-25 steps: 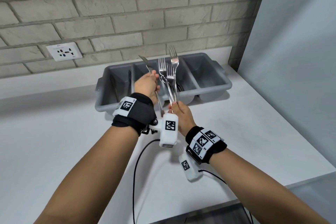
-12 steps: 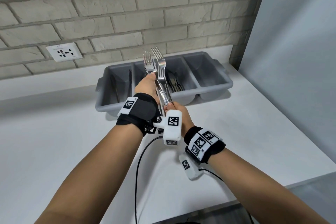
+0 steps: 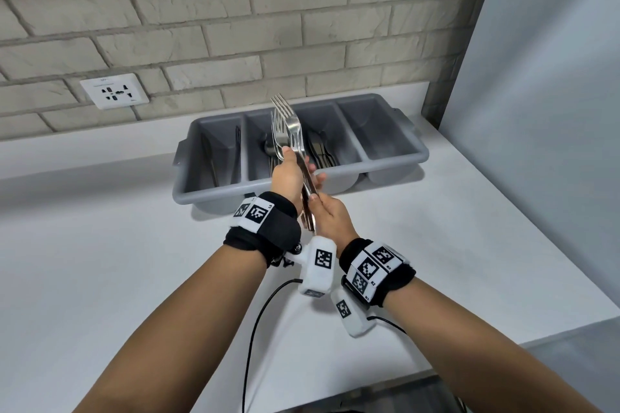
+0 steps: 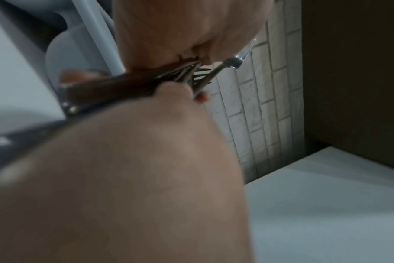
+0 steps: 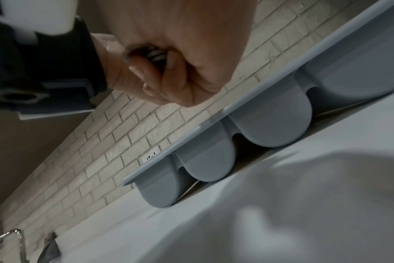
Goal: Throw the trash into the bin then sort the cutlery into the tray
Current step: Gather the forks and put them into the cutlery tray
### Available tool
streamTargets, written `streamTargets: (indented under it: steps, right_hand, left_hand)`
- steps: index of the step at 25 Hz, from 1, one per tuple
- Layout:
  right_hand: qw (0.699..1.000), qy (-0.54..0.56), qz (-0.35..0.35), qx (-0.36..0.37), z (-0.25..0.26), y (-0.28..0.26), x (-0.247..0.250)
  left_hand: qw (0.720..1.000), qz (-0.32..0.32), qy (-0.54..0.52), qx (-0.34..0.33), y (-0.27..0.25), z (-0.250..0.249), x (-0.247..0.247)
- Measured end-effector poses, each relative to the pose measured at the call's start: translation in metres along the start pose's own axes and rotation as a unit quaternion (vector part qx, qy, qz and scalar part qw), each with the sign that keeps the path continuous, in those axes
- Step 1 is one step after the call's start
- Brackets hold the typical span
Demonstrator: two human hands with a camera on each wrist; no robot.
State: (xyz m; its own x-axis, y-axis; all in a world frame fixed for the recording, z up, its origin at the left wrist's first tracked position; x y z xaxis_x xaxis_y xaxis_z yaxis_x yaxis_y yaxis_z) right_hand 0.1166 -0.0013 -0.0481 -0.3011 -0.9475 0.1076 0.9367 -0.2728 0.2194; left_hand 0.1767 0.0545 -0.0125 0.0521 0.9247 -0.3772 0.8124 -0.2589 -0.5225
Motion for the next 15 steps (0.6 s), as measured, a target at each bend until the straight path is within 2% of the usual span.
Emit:
streamTargets:
  steps: [3, 6, 8, 10, 15]
  right_hand:
    - [0.999, 0.028, 0.0, -0.028, 0.003, 0.003, 0.002]
    - [0.995, 0.062, 0.039, -0.072, 0.01, 0.003, 0.006]
    - [0.993, 0.022, 0.072, -0.086, 0.013, 0.004, 0.005]
    - [0.995, -0.011, 0.062, -0.083, 0.012, 0.006, 0.006]
    - [0.988, 0.04, -0.022, -0.144, 0.004, 0.005, 0.022]
  left_hand:
    - [0.998, -0.027, 0.02, -0.054, -0.001, -0.009, 0.001]
    - [0.996, -0.013, 0.024, -0.079, 0.0, -0.014, -0.002]
    - [0.995, -0.005, 0.024, -0.1, 0.002, -0.012, -0.004]
    - [0.993, -0.005, 0.028, -0.114, 0.005, -0.011, -0.007]
    - [0.995, 0.094, 0.008, -0.021, 0.008, 0.001, -0.023]
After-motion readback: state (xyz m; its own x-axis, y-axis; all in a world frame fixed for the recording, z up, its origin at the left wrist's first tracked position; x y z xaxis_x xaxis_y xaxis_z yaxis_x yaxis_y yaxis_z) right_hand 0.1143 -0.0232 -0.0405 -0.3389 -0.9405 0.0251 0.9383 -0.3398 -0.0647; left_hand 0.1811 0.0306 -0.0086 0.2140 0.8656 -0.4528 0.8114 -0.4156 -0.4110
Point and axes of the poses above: each hand's wrist, its own y-axis towards the middle knuckle, its own x-axis out of the back of the hand, z = x × y, the point moved 6 cm from there along y, towards the middle knuckle, and after that the axes turned 11 degrees about x, right-handed, at the moved point
